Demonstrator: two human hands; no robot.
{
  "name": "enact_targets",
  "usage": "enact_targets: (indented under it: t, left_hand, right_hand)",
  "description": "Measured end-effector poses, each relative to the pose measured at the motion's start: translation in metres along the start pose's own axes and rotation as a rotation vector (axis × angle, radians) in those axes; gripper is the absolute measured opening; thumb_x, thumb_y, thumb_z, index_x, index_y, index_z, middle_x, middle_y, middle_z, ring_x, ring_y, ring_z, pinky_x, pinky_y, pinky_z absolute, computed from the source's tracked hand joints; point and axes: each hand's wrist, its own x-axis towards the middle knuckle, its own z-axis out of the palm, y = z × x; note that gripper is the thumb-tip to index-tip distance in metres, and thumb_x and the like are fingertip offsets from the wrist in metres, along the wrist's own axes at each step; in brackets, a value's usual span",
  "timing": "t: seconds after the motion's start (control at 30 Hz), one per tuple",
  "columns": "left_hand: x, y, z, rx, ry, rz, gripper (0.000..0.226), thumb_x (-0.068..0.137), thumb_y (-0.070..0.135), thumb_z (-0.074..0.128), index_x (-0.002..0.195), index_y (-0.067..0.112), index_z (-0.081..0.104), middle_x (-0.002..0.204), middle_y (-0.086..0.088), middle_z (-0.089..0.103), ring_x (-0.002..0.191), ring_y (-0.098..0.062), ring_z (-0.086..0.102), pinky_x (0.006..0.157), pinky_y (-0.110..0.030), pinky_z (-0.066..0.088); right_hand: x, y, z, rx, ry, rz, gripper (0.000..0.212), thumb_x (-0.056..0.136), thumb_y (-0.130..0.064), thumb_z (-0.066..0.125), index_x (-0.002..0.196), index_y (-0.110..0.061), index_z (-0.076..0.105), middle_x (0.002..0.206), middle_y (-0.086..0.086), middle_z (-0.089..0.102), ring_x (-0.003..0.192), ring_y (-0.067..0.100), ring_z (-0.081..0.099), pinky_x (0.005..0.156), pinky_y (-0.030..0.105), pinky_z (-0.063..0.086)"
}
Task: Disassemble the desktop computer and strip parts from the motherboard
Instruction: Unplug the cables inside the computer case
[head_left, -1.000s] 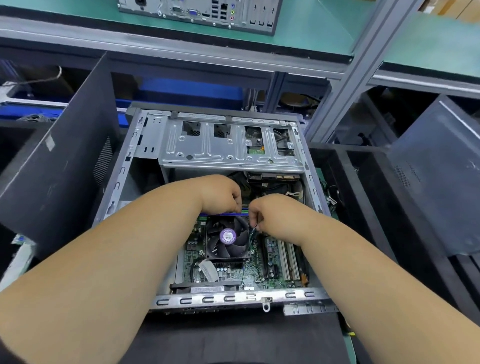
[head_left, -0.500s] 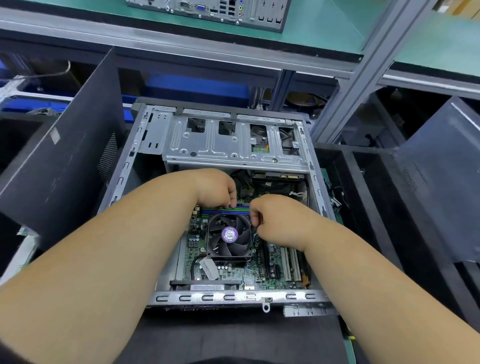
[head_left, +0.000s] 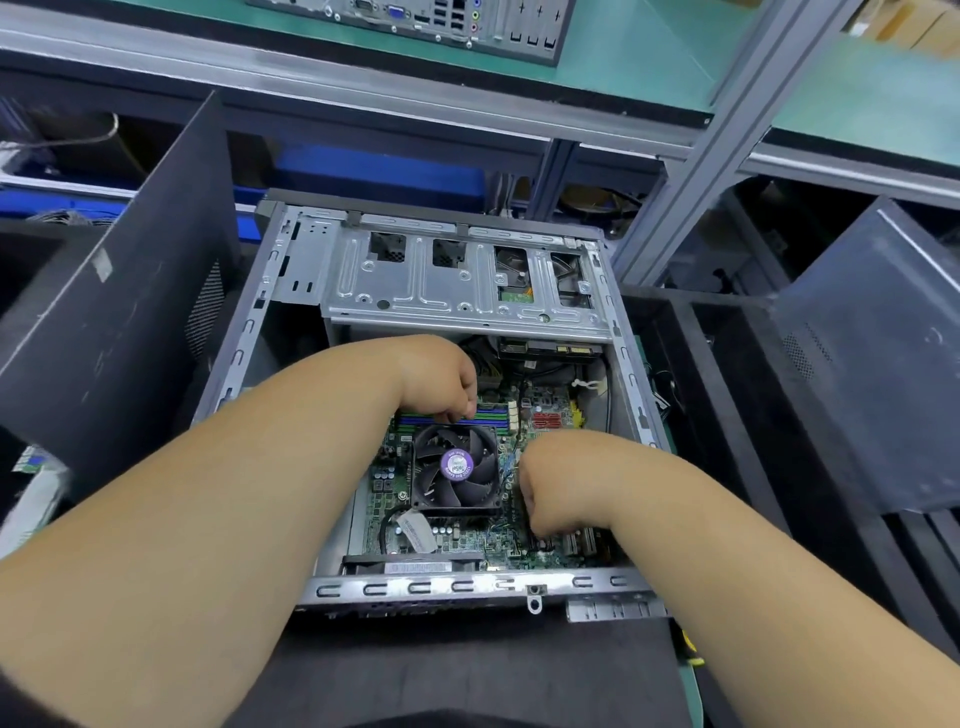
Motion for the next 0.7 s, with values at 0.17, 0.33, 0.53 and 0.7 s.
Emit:
enact_targets:
  t: [0.17, 0.33, 0.53, 0.7]
  left_hand:
    - [0.000, 0.000, 0.002, 0.082, 0.012, 0.020, 0.013, 0.090, 0.027, 0.064, 0.100, 0.022, 0.071, 0.088, 0.008, 0.066, 0.083, -0.010, 0.058, 0.065, -0.021, 0.040]
    - [-0.001, 0.002, 0.002, 0.113, 0.013, 0.021, 0.017, 0.090, 0.027, 0.063, 0.104, 0.021, 0.070, 0.086, 0.009, 0.063, 0.087, -0.012, 0.057, 0.071, -0.022, 0.039]
    - [-0.001, 0.003, 0.002, 0.116, 0.011, 0.022, 0.018, 0.090, 0.026, 0.063, 0.105, 0.019, 0.071, 0.076, 0.013, 0.058, 0.084, -0.012, 0.055, 0.071, -0.022, 0.038]
    - [-0.002, 0.003, 0.003, 0.112, 0.011, 0.023, 0.019, 0.091, 0.025, 0.063, 0.106, 0.018, 0.070, 0.076, 0.013, 0.057, 0.080, -0.010, 0.054, 0.063, -0.021, 0.038]
  right_hand:
    - [0.020, -0.005, 0.012, -0.012, -0.123, 0.017, 0.024, 0.081, -0.033, 0.077, 0.095, -0.013, 0.078, 0.091, 0.005, 0.074, 0.088, 0.023, 0.070, 0.081, 0.037, 0.059]
    - [0.029, -0.007, 0.016, -0.016, -0.103, 0.067, 0.026, 0.079, -0.038, 0.079, 0.077, -0.012, 0.076, 0.059, -0.004, 0.062, 0.061, 0.018, 0.060, 0.068, 0.030, 0.055]
    - [0.035, -0.008, 0.019, -0.047, -0.089, 0.105, 0.022, 0.078, -0.029, 0.077, 0.062, -0.016, 0.070, 0.055, -0.003, 0.059, 0.055, 0.016, 0.056, 0.053, 0.024, 0.049]
    - [0.035, -0.006, 0.019, 0.020, -0.139, 0.139, 0.015, 0.078, -0.025, 0.076, 0.070, -0.012, 0.078, 0.058, -0.005, 0.067, 0.059, 0.014, 0.065, 0.072, 0.029, 0.059]
